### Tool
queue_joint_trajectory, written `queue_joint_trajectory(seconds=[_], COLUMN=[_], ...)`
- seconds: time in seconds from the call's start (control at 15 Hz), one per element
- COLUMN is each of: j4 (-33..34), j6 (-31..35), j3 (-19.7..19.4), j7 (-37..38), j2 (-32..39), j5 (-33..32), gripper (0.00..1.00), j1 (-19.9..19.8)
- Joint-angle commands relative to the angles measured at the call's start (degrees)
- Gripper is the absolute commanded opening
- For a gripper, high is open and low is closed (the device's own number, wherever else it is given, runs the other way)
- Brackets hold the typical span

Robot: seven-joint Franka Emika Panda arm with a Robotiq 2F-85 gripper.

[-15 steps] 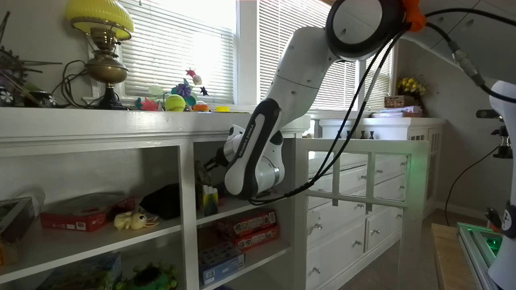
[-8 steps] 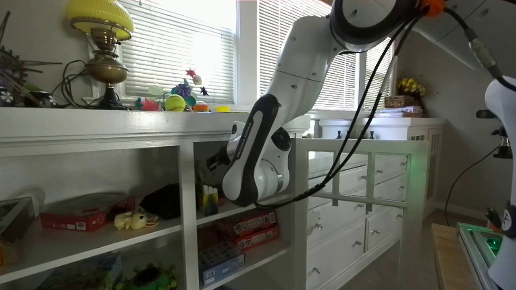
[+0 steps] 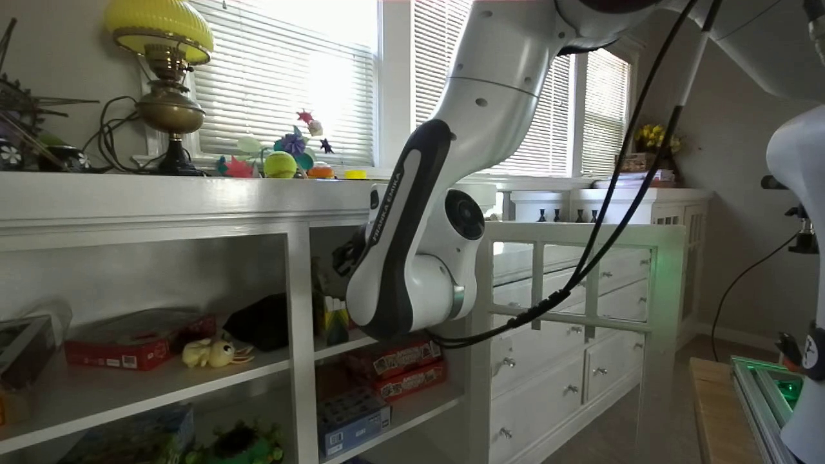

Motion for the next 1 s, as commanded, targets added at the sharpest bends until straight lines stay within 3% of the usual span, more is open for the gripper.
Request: queue_joint_trajectory(seconds=[0.0,0.93], j4=[-4.3,1.5], j6=[1.8,4.2], j3=[3.2,12.0], j7=[-7.0,-24.6], j2=[-5.7,-16.0], j5=[4.2,12.2], gripper=[0.02,0.02], j1=[1.2,0.1])
